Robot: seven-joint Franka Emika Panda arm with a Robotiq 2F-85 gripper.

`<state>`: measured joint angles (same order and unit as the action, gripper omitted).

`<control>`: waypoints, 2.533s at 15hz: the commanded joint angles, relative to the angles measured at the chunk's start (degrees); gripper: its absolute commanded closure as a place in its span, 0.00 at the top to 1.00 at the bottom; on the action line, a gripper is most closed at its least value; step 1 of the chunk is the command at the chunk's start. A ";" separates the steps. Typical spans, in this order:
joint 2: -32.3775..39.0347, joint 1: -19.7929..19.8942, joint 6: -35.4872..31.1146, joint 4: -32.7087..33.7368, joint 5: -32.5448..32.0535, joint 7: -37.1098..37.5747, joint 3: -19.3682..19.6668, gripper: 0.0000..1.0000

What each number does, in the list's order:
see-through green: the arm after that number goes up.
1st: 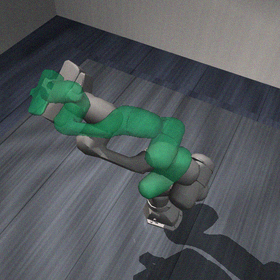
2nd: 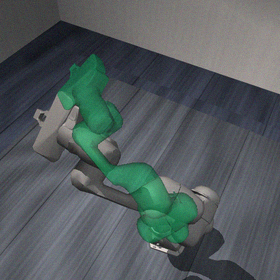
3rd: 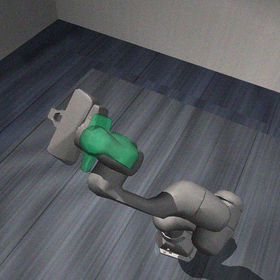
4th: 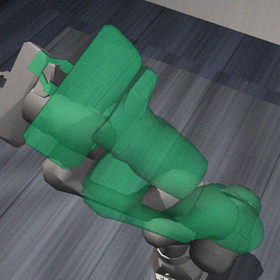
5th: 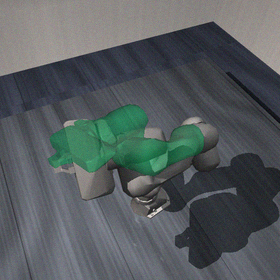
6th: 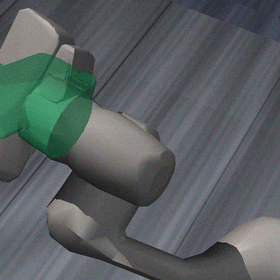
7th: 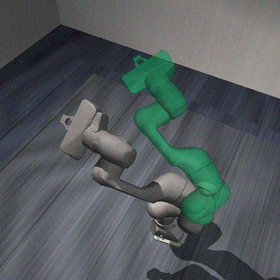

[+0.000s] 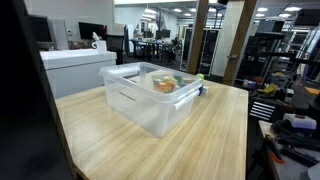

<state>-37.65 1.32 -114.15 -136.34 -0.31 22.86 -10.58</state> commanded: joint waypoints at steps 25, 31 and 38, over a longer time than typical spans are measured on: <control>29.84 6.66 4.54 12.17 8.61 -51.37 37.63 1.00; 44.00 10.77 -6.16 14.36 4.64 -51.77 32.16 1.00; 51.81 13.94 -12.71 15.33 -2.78 -49.80 27.63 1.00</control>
<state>12.65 13.34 -124.96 -121.57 0.02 -28.00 18.67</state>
